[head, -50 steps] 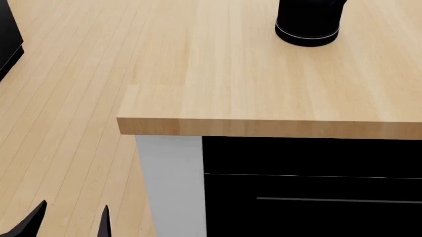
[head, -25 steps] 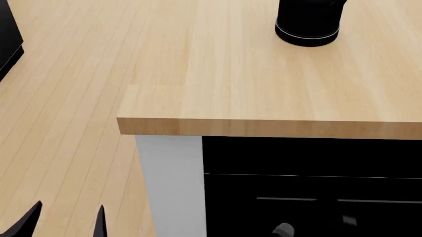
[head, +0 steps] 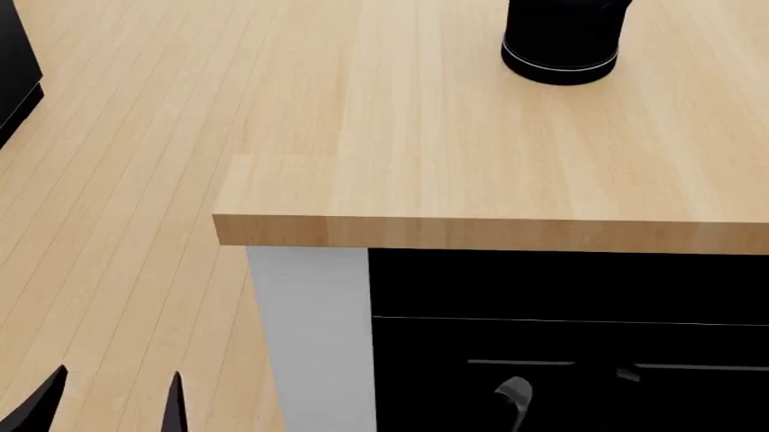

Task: Open the dishwasher door

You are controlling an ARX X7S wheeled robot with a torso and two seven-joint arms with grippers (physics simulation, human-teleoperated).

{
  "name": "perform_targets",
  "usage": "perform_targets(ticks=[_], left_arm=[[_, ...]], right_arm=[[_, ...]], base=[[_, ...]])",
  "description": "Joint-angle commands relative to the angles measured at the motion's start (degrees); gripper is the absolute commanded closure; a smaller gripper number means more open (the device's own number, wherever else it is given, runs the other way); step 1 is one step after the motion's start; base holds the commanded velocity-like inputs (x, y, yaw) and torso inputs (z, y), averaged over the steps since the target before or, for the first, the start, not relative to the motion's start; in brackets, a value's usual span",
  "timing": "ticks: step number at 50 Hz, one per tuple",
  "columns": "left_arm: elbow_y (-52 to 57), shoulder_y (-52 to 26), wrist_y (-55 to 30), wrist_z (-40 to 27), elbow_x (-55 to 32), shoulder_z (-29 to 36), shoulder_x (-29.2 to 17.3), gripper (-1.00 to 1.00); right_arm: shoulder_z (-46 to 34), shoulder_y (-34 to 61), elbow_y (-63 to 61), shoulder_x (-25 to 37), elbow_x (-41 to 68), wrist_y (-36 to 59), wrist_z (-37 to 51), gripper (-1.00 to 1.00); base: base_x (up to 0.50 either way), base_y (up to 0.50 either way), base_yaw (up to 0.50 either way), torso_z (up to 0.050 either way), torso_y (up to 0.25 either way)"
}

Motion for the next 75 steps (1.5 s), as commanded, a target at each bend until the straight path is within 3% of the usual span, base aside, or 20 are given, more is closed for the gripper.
perform_targets(ticks=[1, 16, 17, 35, 47, 75], left_arm=[[0.7, -0.1, -0.5, -0.5, -0.2, 0.0, -0.4, -1.0], [1.1, -0.1, -0.7, -0.9, -0.3, 0.0, -0.9, -1.0], [1.1, -0.2, -0.6, -0.9, -0.3, 0.0, -0.9, -1.0], [1.4, -0.2, -0.8, -1.4, -0.4, 0.3, -1.3, -1.0], [1.6, -0.7, -1.3, -1.5, -0.4, 0.8, -1.4, -1.0], [1.9, -0.8, -0.8, -1.7, -1.1, 0.9, -2.0, -1.0]], right_arm=[[-1.0, 3.1, 6.0, -1.9, 0.4, -2.1, 0.7, -1.0], [-1.8, 4.7, 9.2, -3.0, 0.6, -3.6, 1.1, -1.0], [-1.8, 4.6, 9.0, -2.9, 0.6, -3.6, 1.1, 1.0], [-1.4, 2.6, 4.3, -0.9, 0.2, -1.6, -0.1, 1.0], [0.3, -5.4, -10.1, 4.0, -0.7, 3.2, -2.2, 1.0], [1.8, -18.2, -22.7, 7.5, -0.8, 5.8, 0.6, 1.0]], base=[[0.0, 0.0, 0.0, 0.0, 0.0], [0.0, 0.0, 0.0, 0.0, 0.0], [0.0, 0.0, 0.0, 0.0, 0.0], [0.0, 0.0, 0.0, 0.0, -0.001], [0.0, 0.0, 0.0, 0.0, -0.001], [0.0, 0.0, 0.0, 0.0, 0.0]])
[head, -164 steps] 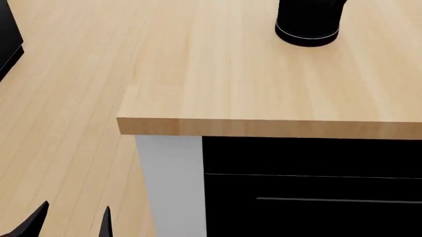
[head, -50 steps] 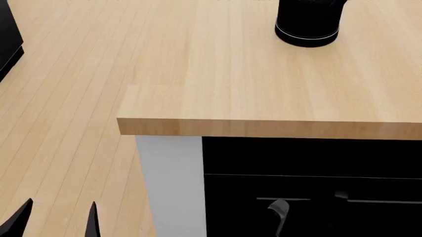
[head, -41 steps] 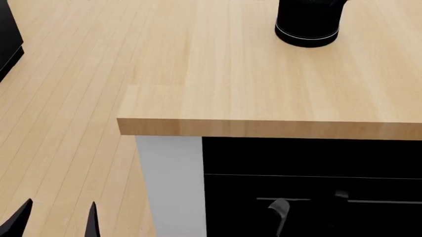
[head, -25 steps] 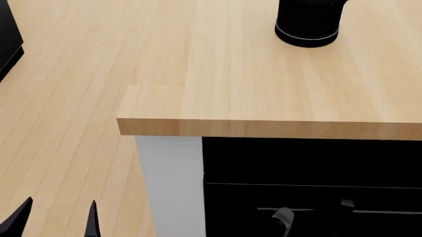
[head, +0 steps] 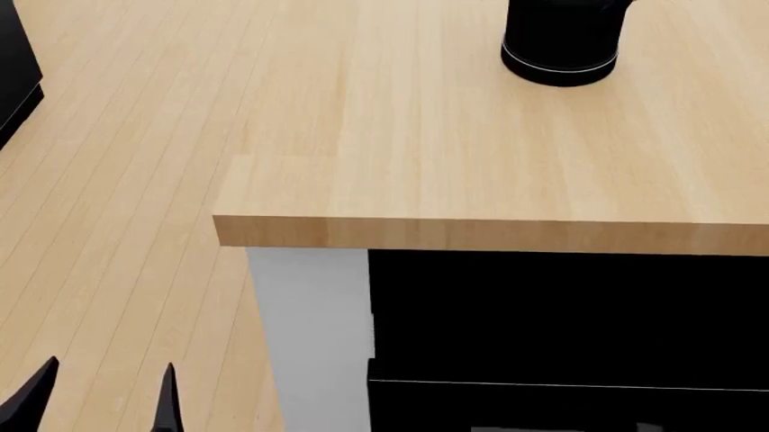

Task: Open the dishwasher door

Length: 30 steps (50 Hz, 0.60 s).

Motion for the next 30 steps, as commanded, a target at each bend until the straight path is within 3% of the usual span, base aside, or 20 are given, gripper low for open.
perform_targets(ticks=[1, 30], left_arm=[[-0.1, -0.3, 0.2, 0.0, -0.3, 0.1, -0.2, -1.0], [0.5, -0.6, 0.2, -0.2, -0.3, 1.2, -0.3, -1.0]], right_arm=[[-1.0, -6.0, -4.5, 0.7, 3.6, 0.7, 1.2, 1.0], [-1.0, -19.5, -14.8, 3.2, 1.6, 2.4, 6.8, 1.0]], base=[[0.0, 0.0, 0.0, 0.0, 0.0], [0.0, 0.0, 0.0, 0.0, -0.001]])
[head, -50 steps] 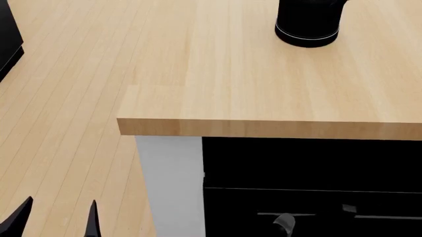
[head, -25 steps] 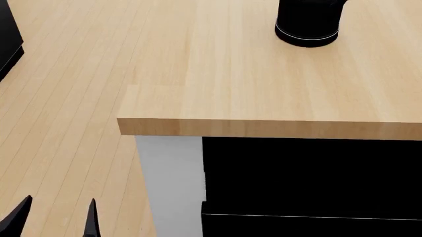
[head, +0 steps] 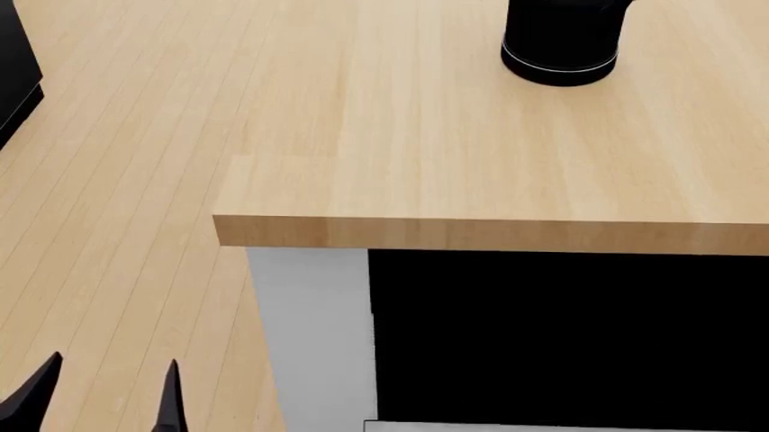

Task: Open the dishwasher door

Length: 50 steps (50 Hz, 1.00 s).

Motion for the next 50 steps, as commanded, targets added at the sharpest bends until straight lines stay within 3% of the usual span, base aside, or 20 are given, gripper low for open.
perform_targets(ticks=[1, 35, 50], left_arm=[[0.2, -0.1, 0.0, -0.1, 0.0, 0.5, 0.0, -1.0], [-0.4, -1.1, 0.2, -0.3, -0.1, 1.6, 0.1, -1.0], [-0.3, -1.5, 0.2, -0.5, 0.1, 2.2, 0.2, -1.0]], right_arm=[[-3.0, -6.5, -5.1, 0.3, 3.6, 0.1, 1.2, 1.0], [-3.3, -22.3, -12.5, 4.7, 2.6, 2.2, 6.0, 1.0], [-3.8, -29.1, -10.2, 4.7, 5.7, -1.4, 11.3, 1.0]], base=[[0.0, 0.0, 0.0, 0.0, 0.0], [0.0, 0.0, 0.0, 0.0, -0.001], [0.0, 0.0, 0.0, 0.0, -0.001]])
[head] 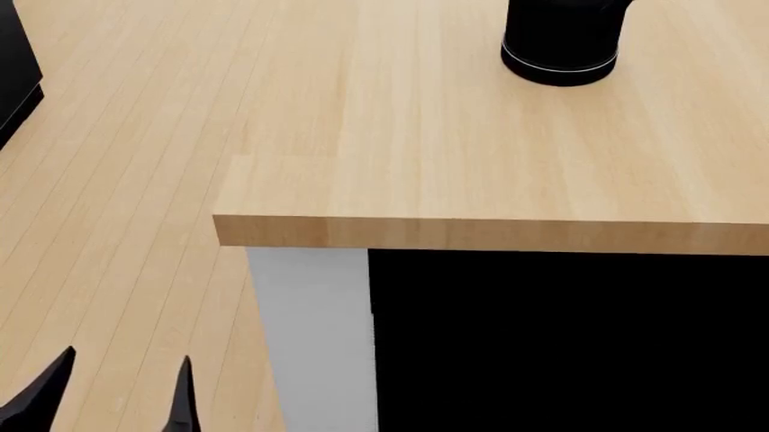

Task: Open the dishwasher door

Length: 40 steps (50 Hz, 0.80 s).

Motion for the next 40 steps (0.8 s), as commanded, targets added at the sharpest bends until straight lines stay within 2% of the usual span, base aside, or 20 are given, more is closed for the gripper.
perform_targets(ticks=[1, 40], left_arm=[[0.0, -0.3, 0.1, 0.0, 0.0, 0.5, 0.0, -1.0], [1.0, -1.1, -0.6, -0.4, 0.3, 2.2, 0.0, -1.0]], right_arm=[[-4.8, -5.5, 1.8, -0.7, 5.2, -3.9, 1.7, 1.0], [-9.3, -16.4, 8.9, -0.6, 9.2, -8.4, 8.9, 1.0]], base=[[0.0, 0.0, 0.0, 0.0, -0.01], [0.0, 0.0, 0.0, 0.0, -0.002]])
